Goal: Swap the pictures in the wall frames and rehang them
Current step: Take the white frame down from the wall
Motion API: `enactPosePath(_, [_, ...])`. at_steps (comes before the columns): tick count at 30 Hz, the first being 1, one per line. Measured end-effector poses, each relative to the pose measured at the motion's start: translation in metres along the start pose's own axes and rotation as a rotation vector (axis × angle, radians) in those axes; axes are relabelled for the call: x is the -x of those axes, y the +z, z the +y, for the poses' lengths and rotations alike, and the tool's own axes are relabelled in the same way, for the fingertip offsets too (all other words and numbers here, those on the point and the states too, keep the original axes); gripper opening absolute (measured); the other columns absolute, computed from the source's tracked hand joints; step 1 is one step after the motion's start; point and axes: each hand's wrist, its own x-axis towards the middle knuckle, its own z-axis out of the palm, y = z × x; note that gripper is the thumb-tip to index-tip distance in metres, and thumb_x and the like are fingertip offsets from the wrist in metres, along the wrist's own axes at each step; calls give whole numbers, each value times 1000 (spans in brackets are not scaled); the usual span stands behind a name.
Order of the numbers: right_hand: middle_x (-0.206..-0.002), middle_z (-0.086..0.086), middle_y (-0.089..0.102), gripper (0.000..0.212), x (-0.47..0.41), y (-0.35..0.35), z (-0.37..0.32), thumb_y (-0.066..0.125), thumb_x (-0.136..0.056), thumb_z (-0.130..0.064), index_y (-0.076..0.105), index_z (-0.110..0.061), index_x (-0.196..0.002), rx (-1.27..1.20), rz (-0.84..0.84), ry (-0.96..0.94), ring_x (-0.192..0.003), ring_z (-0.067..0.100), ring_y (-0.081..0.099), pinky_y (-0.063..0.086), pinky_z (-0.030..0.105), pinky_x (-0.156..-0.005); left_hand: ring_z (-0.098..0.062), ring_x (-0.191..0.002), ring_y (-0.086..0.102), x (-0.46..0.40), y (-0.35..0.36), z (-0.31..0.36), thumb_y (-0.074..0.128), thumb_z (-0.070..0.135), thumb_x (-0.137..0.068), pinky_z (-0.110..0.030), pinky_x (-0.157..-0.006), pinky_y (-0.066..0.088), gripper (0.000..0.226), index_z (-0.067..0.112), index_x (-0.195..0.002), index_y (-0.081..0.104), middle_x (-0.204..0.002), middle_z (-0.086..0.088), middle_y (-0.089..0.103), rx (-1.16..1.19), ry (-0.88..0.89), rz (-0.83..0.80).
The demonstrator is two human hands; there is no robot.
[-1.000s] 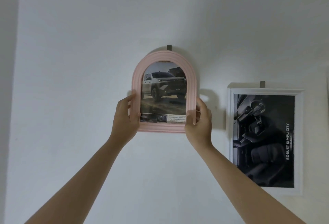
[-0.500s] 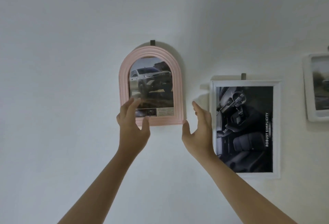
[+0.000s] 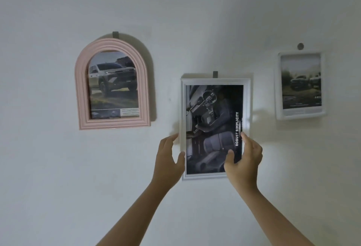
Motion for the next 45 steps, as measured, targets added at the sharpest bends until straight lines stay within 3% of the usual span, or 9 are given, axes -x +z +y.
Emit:
enactPosePath(7, [-140, 11, 39, 73, -1, -12, 53, 63, -83, -4, 29, -16, -146, -60, -262, 182, -130, 32, 34, 33, 39, -103, -15, -111, 53, 5, 36, -1, 62, 10, -86, -25, -92, 46, 52, 19, -134, 43, -129, 4, 48, 32, -222, 25])
enactPosePath(13, [-125, 1, 33, 70, -12, -17, 61, 66, -82, -2, 31, -11, -142, -239, -286, 158, -124, 26, 41, 37, 31, -103, -5, -92, 60, -1, 37, 8, 63, 0, -82, -21, -76, 51, 51, 35, -115, 45, -102, 22, 57, 101, -308, 120])
enactPosePath(16, [-122, -2, 30, 68, -16, -20, 58, 65, -80, 3, 33, -9, -139, -319, -264, 129, -125, 20, 36, 36, 34, -106, -9, -89, 62, 2, 32, 12, 62, -4, -80, -12, -59, 52, 51, 32, -112, 47, -97, 13, 62, 107, -306, 144])
enactPosePath(25, [-135, 2, 44, 59, -21, -28, 55, 60, -87, -2, 36, -15, -140, -423, -231, 95, -124, 19, 45, 42, 44, -105, -15, -86, 63, 4, 14, 31, 63, -10, -78, -11, -58, 52, 52, 26, -112, 46, -93, -1, 64, 127, -278, 115])
enactPosePath(28, [-134, -5, 51, 53, -13, -38, 58, 54, -91, -4, 38, -24, -138, -459, -262, 102, -123, 14, 50, 44, 31, -101, -18, -85, 63, 12, 9, 33, 62, -13, -77, -13, -59, 53, 52, 23, -112, 47, -92, -5, 65, 144, -282, 104])
enactPosePath(32, [-102, -14, 64, 37, 0, -70, 55, 54, -92, -12, 50, -27, -126, -583, -277, 119, -94, 5, 62, 45, 10, -81, -20, -82, 64, 32, 5, 28, 60, -15, -76, -13, -60, 51, 52, 22, -110, 47, -88, -8, 67, 215, -322, 43])
enactPosePath(37, [-83, -6, 68, 43, 28, -114, 38, 58, -83, -11, 52, -20, -124, -741, -356, 179, -73, 3, 60, 44, 9, -75, -19, -82, 65, 73, 11, 16, 62, -15, -76, -18, -65, 52, 53, 25, -107, 47, -88, -11, 68, 282, -434, -71])
enactPosePath(41, [-91, -1, 72, 46, 60, -138, 28, 59, -88, -9, 49, -26, -130, -746, -393, 217, -73, 4, 63, 46, 10, -71, -14, -83, 66, 109, 19, 11, 66, -9, -77, -26, -75, 48, 50, 27, -108, 48, -88, -8, 69, 262, -522, -165])
enactPosePath(45, [-84, 7, 70, 53, 91, -149, 22, 54, -85, -6, 54, -40, -126, -706, -290, 232, -70, 13, 61, 47, 12, -70, -11, -100, 61, 133, 27, 14, 68, 10, -81, -23, -82, 48, 39, 31, -110, 52, -112, 4, 61, 113, -552, -250])
